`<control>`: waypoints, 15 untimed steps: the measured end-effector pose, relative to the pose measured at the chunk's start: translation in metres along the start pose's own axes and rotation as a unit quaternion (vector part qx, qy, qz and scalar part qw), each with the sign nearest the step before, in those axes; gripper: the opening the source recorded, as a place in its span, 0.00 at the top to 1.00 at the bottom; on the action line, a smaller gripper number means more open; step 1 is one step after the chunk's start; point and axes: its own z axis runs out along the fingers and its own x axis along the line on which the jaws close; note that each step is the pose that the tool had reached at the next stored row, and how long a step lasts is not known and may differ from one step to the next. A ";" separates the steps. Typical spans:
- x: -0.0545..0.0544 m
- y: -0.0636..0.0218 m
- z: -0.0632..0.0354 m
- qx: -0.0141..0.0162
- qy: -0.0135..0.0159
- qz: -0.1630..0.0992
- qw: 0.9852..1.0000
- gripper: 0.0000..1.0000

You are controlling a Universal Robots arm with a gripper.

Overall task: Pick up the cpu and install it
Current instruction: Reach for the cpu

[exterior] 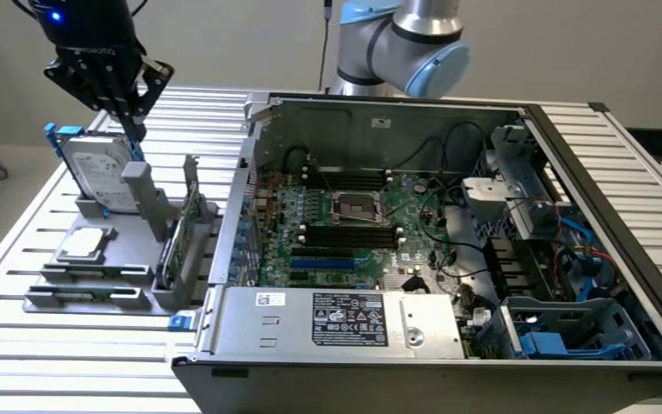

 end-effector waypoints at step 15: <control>0.068 -0.0048 0.0007 0.000 0.000 0.000 1.000 0.89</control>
